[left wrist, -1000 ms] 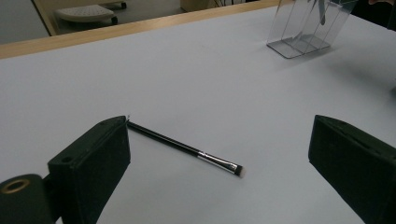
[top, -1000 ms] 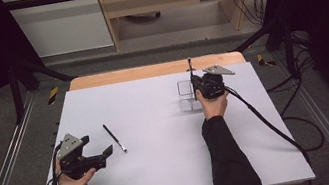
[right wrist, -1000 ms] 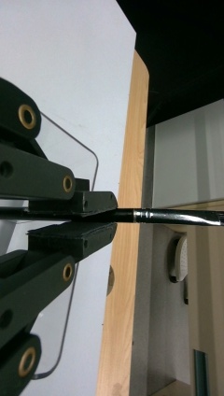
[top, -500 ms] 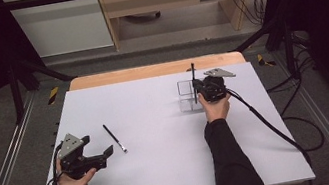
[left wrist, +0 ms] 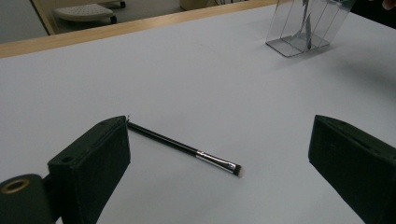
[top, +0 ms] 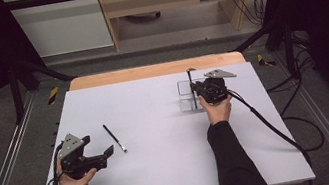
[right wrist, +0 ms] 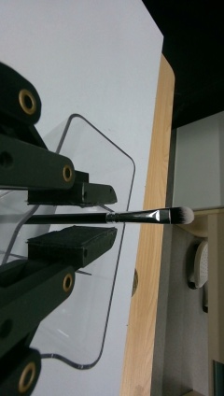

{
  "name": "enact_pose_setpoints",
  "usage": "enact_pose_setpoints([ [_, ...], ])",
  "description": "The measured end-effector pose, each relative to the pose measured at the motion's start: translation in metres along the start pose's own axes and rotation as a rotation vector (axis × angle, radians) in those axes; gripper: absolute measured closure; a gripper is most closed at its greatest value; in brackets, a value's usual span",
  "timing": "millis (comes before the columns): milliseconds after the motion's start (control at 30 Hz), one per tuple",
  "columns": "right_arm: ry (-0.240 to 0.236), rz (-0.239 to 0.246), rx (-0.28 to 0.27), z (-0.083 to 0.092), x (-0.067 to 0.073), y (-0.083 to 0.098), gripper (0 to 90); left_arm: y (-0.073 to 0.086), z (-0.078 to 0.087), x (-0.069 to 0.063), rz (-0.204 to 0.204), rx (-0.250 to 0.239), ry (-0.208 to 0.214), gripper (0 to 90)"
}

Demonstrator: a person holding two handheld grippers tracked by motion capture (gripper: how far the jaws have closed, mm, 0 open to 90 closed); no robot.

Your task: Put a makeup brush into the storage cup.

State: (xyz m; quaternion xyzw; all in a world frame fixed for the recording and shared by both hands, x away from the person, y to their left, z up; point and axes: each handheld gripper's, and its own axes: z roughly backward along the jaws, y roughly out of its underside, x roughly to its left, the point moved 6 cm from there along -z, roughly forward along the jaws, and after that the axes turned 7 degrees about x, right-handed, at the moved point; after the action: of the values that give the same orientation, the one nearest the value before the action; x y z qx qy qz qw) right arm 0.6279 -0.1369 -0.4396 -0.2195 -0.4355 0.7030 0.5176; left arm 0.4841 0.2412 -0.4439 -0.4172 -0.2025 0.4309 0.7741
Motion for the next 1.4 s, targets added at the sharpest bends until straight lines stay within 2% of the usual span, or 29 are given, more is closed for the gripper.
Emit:
enact_pose_setpoints([
  [133,-0.011,0.008,-0.008,0.008,0.001,-0.001,73.9,0.000,0.000,0.000,0.001,-0.001,0.000,4.6],
  [200,-0.032,0.015,-0.025,0.018,0.004,-0.003,70.6,0.000,0.000,0.000,0.001,-0.001,0.000,4.6],
  [267,-0.043,0.016,-0.025,0.021,0.005,-0.003,68.7,0.000,0.000,0.000,0.001,-0.001,0.000,4.6],
  [333,-0.058,0.017,-0.023,0.027,0.006,-0.003,62.7,0.000,0.000,-0.001,0.000,-0.001,0.001,4.6],
  [533,-0.091,0.027,-0.030,0.038,0.011,0.000,53.2,0.000,0.000,-0.001,0.001,0.000,0.001,4.6],
  [700,-0.126,0.054,-0.023,0.048,0.017,0.005,41.3,0.000,0.000,-0.001,-0.002,0.002,0.002,4.6],
  [767,-0.130,0.060,-0.023,0.050,0.018,0.006,39.2,0.000,0.000,-0.001,-0.002,0.002,0.002,4.6],
  [867,-0.144,0.080,-0.023,0.058,0.019,0.010,30.2,0.000,0.000,-0.001,-0.001,-0.002,0.001,4.6],
  [967,-0.152,0.101,-0.023,0.064,0.020,0.012,24.8,0.000,0.000,-0.001,-0.002,0.002,0.003,4.6],
  [1233,-0.181,0.102,-0.026,0.080,0.021,0.021,15.5,0.000,-0.001,-0.003,-0.004,0.003,0.003,4.6],
  [1400,-0.185,0.132,-0.031,0.092,0.022,0.025,11.6,0.000,-0.002,-0.004,-0.004,0.004,0.004,4.6],
])
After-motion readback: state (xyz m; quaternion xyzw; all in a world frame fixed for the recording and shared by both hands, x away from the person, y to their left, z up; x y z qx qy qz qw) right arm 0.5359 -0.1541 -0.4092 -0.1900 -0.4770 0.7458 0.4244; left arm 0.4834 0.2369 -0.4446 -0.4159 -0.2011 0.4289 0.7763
